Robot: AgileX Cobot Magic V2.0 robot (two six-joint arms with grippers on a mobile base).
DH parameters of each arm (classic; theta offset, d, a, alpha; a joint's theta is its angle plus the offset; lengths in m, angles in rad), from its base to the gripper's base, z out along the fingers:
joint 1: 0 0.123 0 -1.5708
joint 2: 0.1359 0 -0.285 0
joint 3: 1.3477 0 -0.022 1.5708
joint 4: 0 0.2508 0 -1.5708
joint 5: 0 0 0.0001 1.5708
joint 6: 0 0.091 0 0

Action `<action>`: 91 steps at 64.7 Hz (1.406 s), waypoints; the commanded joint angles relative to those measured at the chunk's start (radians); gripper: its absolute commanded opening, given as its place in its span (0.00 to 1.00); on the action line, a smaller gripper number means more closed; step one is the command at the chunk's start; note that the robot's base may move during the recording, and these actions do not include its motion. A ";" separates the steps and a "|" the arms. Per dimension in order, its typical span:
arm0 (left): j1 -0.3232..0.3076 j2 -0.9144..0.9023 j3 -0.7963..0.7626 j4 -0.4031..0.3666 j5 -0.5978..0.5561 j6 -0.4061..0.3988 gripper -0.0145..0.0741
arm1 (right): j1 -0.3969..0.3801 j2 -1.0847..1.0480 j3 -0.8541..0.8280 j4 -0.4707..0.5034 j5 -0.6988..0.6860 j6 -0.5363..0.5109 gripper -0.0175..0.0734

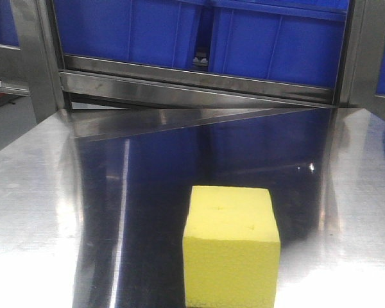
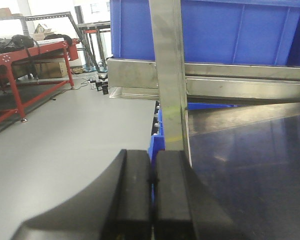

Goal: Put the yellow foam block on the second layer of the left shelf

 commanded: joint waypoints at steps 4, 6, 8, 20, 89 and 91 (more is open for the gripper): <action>-0.007 -0.021 0.020 -0.006 -0.083 -0.005 0.32 | 0.056 0.101 -0.094 -0.013 -0.048 0.078 0.25; -0.007 -0.021 0.020 -0.006 -0.083 -0.005 0.32 | 0.069 0.120 -0.107 -0.013 -0.033 0.095 0.25; -0.007 -0.021 0.020 -0.006 -0.083 -0.005 0.32 | 0.082 0.145 -0.123 -0.013 -0.015 0.105 0.25; -0.007 -0.021 0.020 -0.006 -0.083 -0.005 0.32 | 0.163 0.269 -0.210 -0.038 0.073 0.106 0.26; -0.007 -0.021 0.020 -0.006 -0.083 -0.005 0.32 | 0.719 1.083 -0.903 -0.069 0.828 0.978 0.88; -0.007 -0.021 0.020 -0.006 -0.083 -0.005 0.32 | 0.733 1.106 -0.920 -0.075 0.838 0.981 0.88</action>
